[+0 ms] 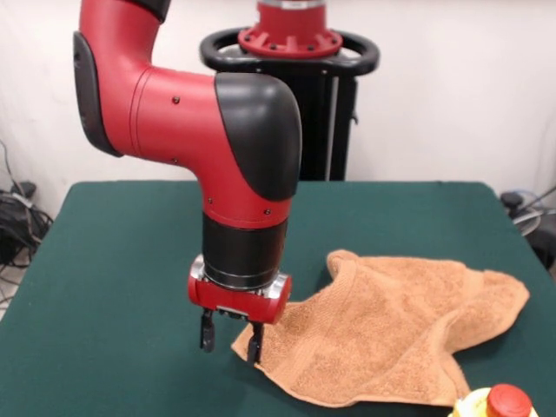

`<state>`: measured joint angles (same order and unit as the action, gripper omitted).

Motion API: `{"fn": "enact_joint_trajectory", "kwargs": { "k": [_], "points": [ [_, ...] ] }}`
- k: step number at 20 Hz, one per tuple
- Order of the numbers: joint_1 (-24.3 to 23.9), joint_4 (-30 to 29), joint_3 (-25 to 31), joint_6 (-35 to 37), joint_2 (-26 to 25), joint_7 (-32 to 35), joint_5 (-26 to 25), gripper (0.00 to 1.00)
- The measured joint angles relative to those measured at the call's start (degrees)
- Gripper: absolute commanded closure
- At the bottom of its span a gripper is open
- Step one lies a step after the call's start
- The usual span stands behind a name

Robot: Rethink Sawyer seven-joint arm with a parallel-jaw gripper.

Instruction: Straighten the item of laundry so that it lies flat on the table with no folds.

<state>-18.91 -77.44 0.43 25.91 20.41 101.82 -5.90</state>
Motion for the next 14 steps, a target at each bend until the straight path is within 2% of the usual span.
{"fn": "enact_joint_trajectory", "kwargs": {
  "k": [14],
  "points": [
    [0.76, 0.00, 0.01, 0.00, 0.00, 0.00, 0.00, 0.00]
  ]
}}
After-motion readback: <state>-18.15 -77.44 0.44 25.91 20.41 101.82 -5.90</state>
